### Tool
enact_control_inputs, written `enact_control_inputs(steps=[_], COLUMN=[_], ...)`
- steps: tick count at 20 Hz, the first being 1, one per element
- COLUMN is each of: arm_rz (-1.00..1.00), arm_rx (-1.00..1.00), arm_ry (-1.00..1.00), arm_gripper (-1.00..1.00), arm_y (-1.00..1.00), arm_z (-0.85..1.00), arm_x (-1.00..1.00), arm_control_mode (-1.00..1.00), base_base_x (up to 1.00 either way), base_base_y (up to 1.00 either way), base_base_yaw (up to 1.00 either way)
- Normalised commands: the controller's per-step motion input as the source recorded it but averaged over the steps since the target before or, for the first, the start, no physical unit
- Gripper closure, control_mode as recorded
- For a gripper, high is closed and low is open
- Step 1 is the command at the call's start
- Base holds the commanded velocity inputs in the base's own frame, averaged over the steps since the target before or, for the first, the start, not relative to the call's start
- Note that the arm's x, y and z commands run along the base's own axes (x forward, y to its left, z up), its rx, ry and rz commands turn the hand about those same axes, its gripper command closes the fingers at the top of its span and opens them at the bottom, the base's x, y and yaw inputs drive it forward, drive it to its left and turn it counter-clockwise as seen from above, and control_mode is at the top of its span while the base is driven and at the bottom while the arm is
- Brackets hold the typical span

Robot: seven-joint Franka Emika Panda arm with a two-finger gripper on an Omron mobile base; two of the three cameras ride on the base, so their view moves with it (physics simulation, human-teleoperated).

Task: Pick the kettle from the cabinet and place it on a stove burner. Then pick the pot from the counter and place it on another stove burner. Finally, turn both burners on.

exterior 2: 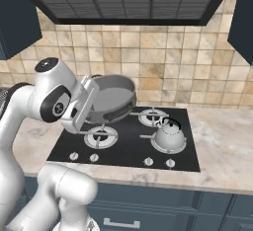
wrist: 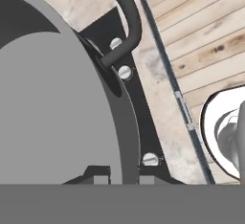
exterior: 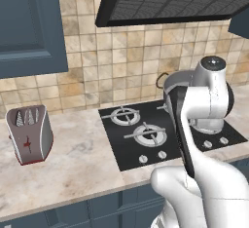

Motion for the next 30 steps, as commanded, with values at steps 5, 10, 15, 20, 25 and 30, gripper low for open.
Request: enact_control_inputs(steps=[5, 10, 15, 20, 25, 30], arm_rz=[-0.01, 0.0, 0.0, -0.02, -0.03, -0.03], arm_rx=[0.03, 0.04, 0.02, 0.0, 0.0, 0.0], arm_ry=[0.03, 0.05, 0.03, 0.0, 0.0, 0.0], arm_gripper=[1.0, 1.0, 1.0, 1.0, 1.0, 1.0], arm_y=[-0.1, -0.04, 0.0, 0.0, -0.04, -0.13], arm_z=[0.0, -0.03, -0.16, -0.33, -0.39, -0.24], arm_x=[0.26, 0.38, 0.35, 0.29, 0.28, 0.37], arm_control_mode=[-1.0, -1.0, -1.0, -1.0, -1.0, -1.0], base_base_x=[0.0, 0.0, 0.0, 0.0, 0.0, 0.0], base_base_y=[0.0, 0.0, 0.0, 0.0, 0.0, 0.0], base_base_yaw=[0.0, 0.0, 0.0, 0.0, 0.0, 0.0])
